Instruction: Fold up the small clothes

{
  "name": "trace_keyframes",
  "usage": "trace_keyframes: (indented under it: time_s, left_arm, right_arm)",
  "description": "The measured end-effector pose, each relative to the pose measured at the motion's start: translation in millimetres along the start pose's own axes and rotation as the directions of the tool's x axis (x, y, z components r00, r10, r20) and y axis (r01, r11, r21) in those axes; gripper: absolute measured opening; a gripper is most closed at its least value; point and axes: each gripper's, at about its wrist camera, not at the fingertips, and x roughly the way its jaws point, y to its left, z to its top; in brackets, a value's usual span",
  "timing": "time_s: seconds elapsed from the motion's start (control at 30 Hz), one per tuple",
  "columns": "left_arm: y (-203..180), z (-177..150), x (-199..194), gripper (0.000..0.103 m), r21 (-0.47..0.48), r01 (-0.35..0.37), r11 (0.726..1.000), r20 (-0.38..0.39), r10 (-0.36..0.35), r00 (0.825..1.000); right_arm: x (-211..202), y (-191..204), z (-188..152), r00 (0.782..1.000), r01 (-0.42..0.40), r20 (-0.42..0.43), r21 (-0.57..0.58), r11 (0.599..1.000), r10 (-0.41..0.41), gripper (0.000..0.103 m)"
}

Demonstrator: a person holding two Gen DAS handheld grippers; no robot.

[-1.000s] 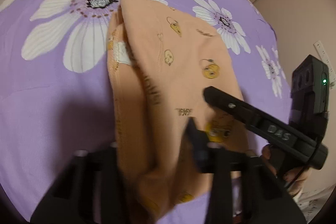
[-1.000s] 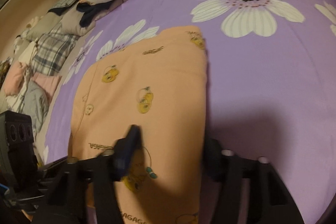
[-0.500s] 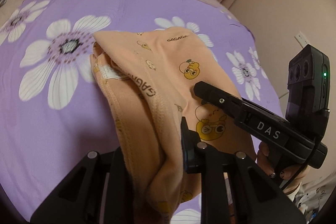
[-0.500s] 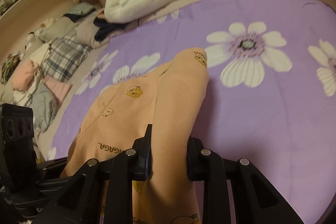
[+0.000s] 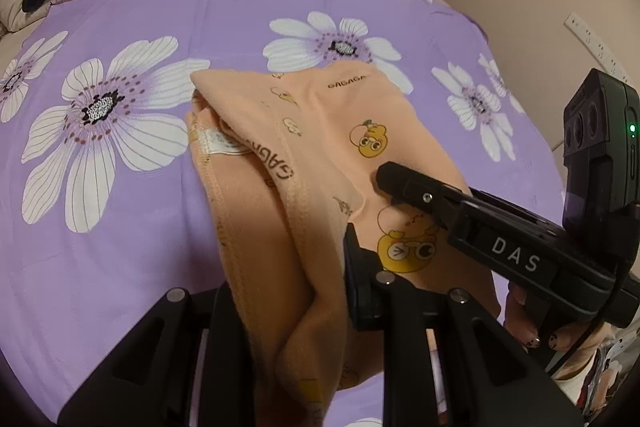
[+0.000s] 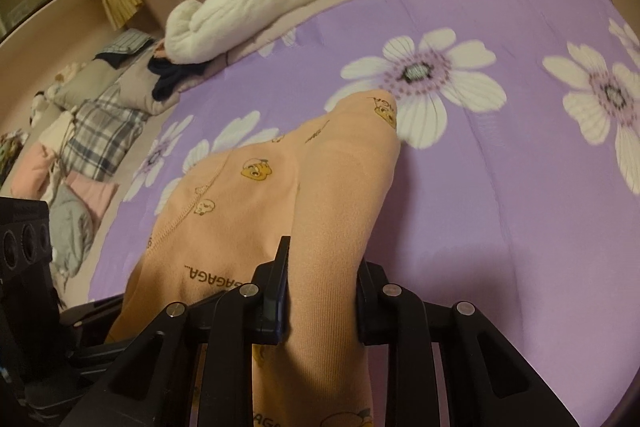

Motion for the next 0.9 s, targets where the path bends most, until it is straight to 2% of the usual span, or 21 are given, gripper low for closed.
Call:
trace_keyframes:
  time_s: [0.23, 0.33, 0.43, 0.5, 0.6, 0.63, 0.8, 0.9]
  left_arm:
    - [4.6, -6.2, 14.5, 0.024, 0.013, -0.046, 0.999, -0.058, 0.047, 0.997]
    - [6.1, -7.5, 16.0, 0.03, 0.008, -0.067, 0.998, -0.08, 0.068, 0.995]
    - [9.6, -7.5, 9.2, 0.036, -0.011, -0.06, 0.998, -0.075, 0.059, 0.995]
    - [12.3, -6.4, 1.0, 0.053, -0.028, -0.057, 0.998, -0.061, 0.056, 0.997]
    - [15.4, -3.2, -21.8, 0.077, -0.038, -0.073, 0.997, 0.006, 0.073, 0.997]
    - [16.3, -1.4, -31.2, 0.08, -0.04, -0.075, 0.996, 0.03, 0.076, 0.997]
    - [16.8, 2.2, -74.4, 0.1, -0.046, -0.067, 0.997, 0.124, 0.072, 0.99]
    - [15.0, 0.4, -94.7, 0.103, -0.045, -0.071, 0.996, 0.171, 0.078, 0.982]
  right_arm:
    - [13.9, -0.3, -12.3, 0.998, 0.035, -0.054, 0.007, 0.999, -0.035, 0.027]
    - [15.8, 0.1, -13.2, 0.995, 0.072, -0.076, 0.001, 0.997, -0.072, 0.027]
    - [11.5, 2.2, -12.4, 0.991, 0.102, -0.082, -0.013, 0.995, -0.103, 0.036]
    - [3.9, 5.1, -11.4, 0.987, 0.143, -0.07, -0.038, 0.989, -0.145, 0.044]
    - [-12.1, 8.4, -9.2, 0.984, 0.175, -0.015, -0.054, 0.983, -0.176, 0.068]
    - [-18.5, 10.3, -8.0, 0.984, 0.178, 0.005, -0.059, 0.982, -0.178, 0.074]
    - [-54.9, 24.5, -3.1, 0.978, 0.185, 0.115, -0.1, 0.978, -0.173, 0.088]
    - [-70.2, 30.2, -1.5, 0.976, 0.172, 0.149, -0.096, 0.98, -0.157, 0.092]
